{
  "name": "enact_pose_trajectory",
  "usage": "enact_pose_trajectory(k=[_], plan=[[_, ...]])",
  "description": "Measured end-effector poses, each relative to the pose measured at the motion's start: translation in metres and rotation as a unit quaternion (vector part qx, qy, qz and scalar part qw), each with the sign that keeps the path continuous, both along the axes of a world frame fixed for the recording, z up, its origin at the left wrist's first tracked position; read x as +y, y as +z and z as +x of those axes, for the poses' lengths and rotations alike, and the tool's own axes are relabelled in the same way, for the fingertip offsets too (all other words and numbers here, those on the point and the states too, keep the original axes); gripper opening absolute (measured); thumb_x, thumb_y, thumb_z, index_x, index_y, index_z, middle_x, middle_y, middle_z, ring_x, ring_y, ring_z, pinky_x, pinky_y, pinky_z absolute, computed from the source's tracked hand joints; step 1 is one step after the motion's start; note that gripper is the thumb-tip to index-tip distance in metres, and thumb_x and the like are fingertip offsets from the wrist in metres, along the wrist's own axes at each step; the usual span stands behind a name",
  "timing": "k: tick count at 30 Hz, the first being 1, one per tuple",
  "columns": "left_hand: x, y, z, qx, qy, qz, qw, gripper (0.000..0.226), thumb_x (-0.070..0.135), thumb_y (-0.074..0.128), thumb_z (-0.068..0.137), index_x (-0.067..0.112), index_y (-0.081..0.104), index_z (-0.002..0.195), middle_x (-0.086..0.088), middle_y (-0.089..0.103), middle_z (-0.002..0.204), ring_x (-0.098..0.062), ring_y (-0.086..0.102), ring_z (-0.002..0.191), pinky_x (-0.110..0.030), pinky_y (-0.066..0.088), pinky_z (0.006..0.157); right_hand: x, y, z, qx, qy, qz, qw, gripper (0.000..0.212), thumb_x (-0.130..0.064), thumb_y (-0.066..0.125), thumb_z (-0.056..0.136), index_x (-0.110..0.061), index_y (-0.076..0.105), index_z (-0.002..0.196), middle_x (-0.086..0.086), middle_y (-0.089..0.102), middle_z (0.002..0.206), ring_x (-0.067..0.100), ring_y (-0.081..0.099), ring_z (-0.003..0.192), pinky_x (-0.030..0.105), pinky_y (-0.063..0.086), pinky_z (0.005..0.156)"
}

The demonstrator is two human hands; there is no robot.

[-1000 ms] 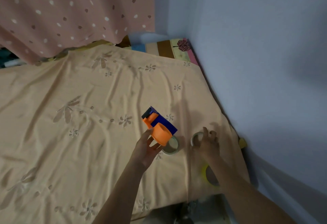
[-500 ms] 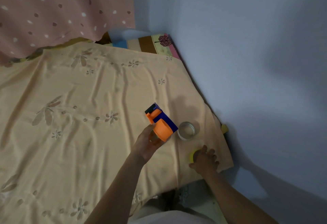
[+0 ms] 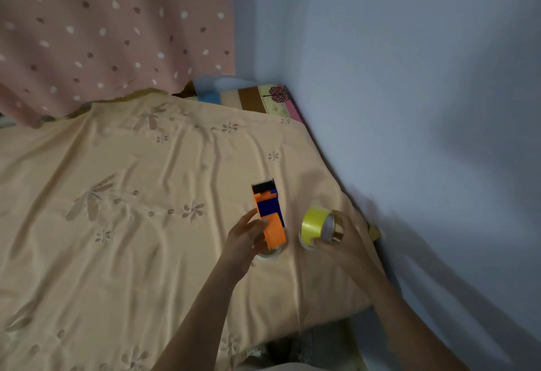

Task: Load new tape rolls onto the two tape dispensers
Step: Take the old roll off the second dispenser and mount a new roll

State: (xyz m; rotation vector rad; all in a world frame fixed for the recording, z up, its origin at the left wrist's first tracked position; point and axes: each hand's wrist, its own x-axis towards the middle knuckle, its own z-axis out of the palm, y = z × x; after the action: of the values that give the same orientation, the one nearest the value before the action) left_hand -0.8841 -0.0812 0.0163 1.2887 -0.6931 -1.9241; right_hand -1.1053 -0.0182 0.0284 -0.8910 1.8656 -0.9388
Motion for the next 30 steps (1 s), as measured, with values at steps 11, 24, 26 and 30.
enact_pose_trajectory(k=[11,24,26,30], plan=[[-0.007,0.029,0.017,0.050,-0.058,-0.079,0.994,0.045,0.015,0.056,0.101,0.018,0.052,0.146,-0.011,0.065,0.137,-0.022,0.067,0.111,-0.036,0.059,0.086,-0.031,0.042,0.040,-0.086,0.192,-0.045,0.977,0.078,-0.003,0.085,0.073,-0.024,0.047,0.139,-0.005,0.055,0.137,0.012,0.061,0.114,0.022,0.059,0.082],[0.018,0.030,0.034,0.049,-0.046,-0.107,0.992,0.046,-0.002,0.072,0.086,0.010,0.061,0.129,-0.017,0.070,0.117,-0.026,0.068,0.103,-0.037,0.056,0.088,-0.030,0.041,0.097,-0.017,0.247,-0.072,0.966,0.091,-0.040,0.092,0.051,-0.054,0.044,0.127,-0.025,0.055,0.127,0.006,0.058,0.119,0.024,0.056,0.090],[0.020,0.030,0.037,0.048,-0.005,-0.102,0.994,0.045,-0.006,0.066,0.086,0.007,0.061,0.129,-0.019,0.070,0.117,-0.028,0.068,0.104,-0.040,0.056,0.087,-0.031,0.042,0.101,-0.017,0.265,-0.074,0.961,0.104,-0.041,0.091,0.052,-0.041,0.038,0.141,-0.014,0.051,0.139,0.013,0.055,0.126,0.039,0.053,0.101],[0.028,0.037,0.048,0.059,0.055,-0.075,0.994,0.035,-0.006,0.050,0.092,0.002,0.068,0.121,-0.020,0.073,0.113,-0.030,0.071,0.103,-0.042,0.059,0.084,-0.032,0.057,0.097,0.025,0.246,-0.111,0.962,0.069,-0.041,0.082,0.074,-0.042,0.048,0.134,-0.025,0.056,0.133,0.002,0.054,0.126,0.034,0.050,0.105]])
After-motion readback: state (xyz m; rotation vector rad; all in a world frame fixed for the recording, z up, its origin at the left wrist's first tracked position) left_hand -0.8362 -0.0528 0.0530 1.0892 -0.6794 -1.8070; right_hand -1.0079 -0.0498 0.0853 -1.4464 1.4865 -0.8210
